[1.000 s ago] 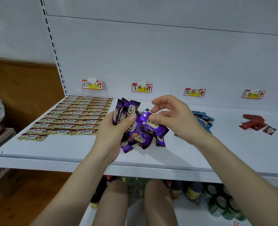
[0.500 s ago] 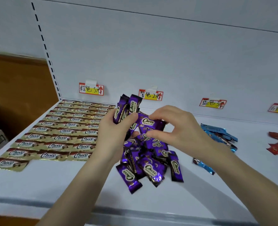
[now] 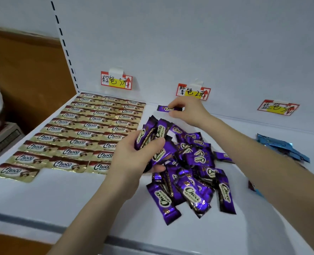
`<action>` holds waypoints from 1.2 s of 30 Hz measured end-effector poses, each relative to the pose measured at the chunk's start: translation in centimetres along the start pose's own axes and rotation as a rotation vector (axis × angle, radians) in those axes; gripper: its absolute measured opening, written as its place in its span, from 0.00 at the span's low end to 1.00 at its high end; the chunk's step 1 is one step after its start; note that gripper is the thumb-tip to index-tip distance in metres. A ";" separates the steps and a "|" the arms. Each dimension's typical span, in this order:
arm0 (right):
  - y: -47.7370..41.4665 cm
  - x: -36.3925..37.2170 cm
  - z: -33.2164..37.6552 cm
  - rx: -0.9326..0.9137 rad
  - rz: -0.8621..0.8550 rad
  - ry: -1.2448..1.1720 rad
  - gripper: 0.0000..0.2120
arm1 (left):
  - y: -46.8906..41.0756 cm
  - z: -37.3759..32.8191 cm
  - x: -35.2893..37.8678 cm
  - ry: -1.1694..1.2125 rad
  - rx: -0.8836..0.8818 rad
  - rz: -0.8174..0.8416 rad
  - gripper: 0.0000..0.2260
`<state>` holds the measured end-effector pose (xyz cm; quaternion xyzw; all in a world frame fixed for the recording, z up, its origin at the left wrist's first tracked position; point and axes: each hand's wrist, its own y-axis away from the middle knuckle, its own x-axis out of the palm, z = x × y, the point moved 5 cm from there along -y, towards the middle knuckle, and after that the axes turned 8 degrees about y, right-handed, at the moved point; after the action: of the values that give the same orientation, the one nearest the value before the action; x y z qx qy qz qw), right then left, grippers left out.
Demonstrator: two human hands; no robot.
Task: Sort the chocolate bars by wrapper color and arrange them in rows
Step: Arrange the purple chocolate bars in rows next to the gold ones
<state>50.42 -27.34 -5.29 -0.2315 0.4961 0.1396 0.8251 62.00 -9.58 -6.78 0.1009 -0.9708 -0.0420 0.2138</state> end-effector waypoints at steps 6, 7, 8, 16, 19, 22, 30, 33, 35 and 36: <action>-1.2 2.4 -2.0 0.047 0.059 0.119 0.11 | 0.0 0.4 -0.4 -0.004 -0.028 0.015 0.03; -1.0 2.3 -2.1 0.041 0.051 0.131 0.12 | -0.1 0.4 -0.4 0.000 -0.028 0.013 0.03; -0.8 2.1 -2.1 0.024 0.033 0.149 0.13 | -0.1 0.4 -0.3 0.004 -0.026 0.013 0.03; -0.2 2.9 -2.5 -0.106 0.088 0.241 0.16 | -0.1 0.3 -0.3 0.026 -0.015 0.000 0.04; -0.6 3.0 -2.7 -0.109 0.102 0.265 0.17 | 0.0 0.2 -0.4 0.032 -0.014 -0.003 0.05; -0.4 3.1 -2.5 -0.123 0.075 0.291 0.17 | -0.1 0.1 -0.3 0.028 -0.012 -0.004 0.05; -0.4 3.3 -2.4 -0.114 0.092 0.242 0.16 | -0.1 0.3 -0.3 0.019 -0.004 -0.010 0.04; -0.4 3.4 -2.2 -0.128 0.095 0.238 0.16 | -0.1 0.3 -0.3 0.027 -0.002 -0.011 0.04; -0.5 3.4 -2.1 -0.126 0.091 0.232 0.15 | -0.2 0.3 -0.3 0.029 -0.002 -0.011 0.04; -0.6 3.4 -2.1 -0.124 0.091 0.227 0.15 | -0.2 0.3 -0.3 0.029 -0.001 -0.011 0.04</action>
<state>50.74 -28.96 -9.01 -0.2737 0.5866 0.1804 0.7406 62.17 -9.66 -7.19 0.1067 -0.9669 -0.0422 0.2277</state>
